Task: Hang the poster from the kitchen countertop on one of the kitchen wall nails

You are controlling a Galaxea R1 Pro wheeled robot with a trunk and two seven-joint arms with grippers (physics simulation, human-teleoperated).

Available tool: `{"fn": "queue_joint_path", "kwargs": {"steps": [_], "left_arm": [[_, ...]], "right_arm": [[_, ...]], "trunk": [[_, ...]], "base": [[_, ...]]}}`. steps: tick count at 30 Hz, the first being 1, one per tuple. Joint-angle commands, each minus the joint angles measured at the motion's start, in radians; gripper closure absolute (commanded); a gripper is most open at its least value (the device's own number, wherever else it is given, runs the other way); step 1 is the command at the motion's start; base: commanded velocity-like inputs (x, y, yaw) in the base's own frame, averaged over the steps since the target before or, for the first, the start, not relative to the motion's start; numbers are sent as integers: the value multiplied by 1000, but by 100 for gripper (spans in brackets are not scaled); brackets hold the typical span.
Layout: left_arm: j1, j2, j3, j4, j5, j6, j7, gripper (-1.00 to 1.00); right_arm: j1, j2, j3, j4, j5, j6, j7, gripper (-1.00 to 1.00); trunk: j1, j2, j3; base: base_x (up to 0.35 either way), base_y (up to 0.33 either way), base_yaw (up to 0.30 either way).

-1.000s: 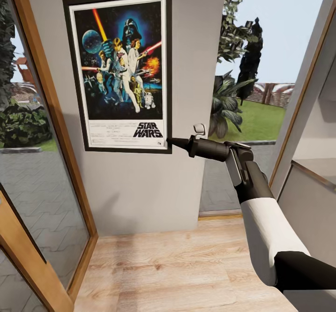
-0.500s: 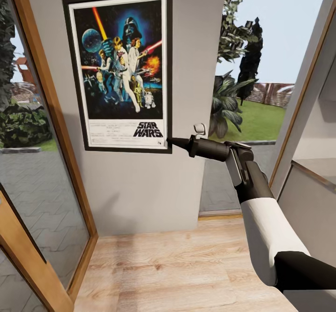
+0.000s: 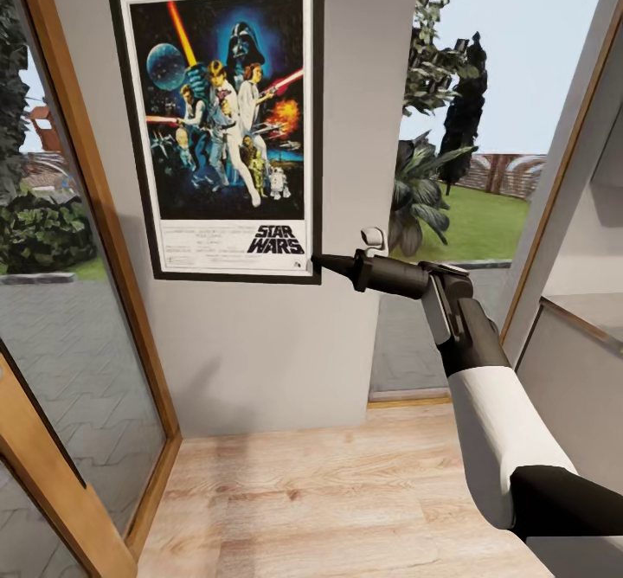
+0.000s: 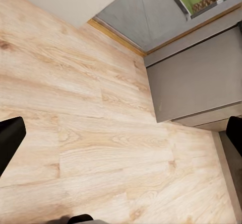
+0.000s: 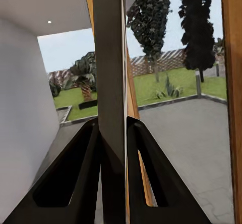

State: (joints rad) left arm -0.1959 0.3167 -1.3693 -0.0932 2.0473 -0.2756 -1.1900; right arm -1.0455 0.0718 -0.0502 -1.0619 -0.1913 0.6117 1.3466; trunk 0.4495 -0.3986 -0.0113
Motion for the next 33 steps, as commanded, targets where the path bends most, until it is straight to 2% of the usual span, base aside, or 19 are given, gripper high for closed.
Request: {"fn": "queue_joint_path", "kwargs": {"steps": [1, 9, 27, 33], "left_arm": [[0, 1, -9, -2, 8, -5, 0, -100], [0, 1, -9, -2, 8, -5, 0, -100], [0, 1, -8, -2, 8, -5, 0, -100], [0, 1, -9, -2, 8, -5, 0, -100]], "right_arm": [[-1, -1, -3, 0, -3, 13, 6, 100], [-1, -40, -3, 0, -3, 13, 8, 100], [-1, -46, -2, 0, -3, 13, 8, 100], [-1, -46, -3, -1, -3, 13, 9, 100]], "trunk": [[1, -1, -1], [1, -1, -1], [1, -1, -1], [1, -1, -1]], "base": [[0, 0, 0], [0, 0, 0], [4, 0, 0], [189, 0, 0]]}}
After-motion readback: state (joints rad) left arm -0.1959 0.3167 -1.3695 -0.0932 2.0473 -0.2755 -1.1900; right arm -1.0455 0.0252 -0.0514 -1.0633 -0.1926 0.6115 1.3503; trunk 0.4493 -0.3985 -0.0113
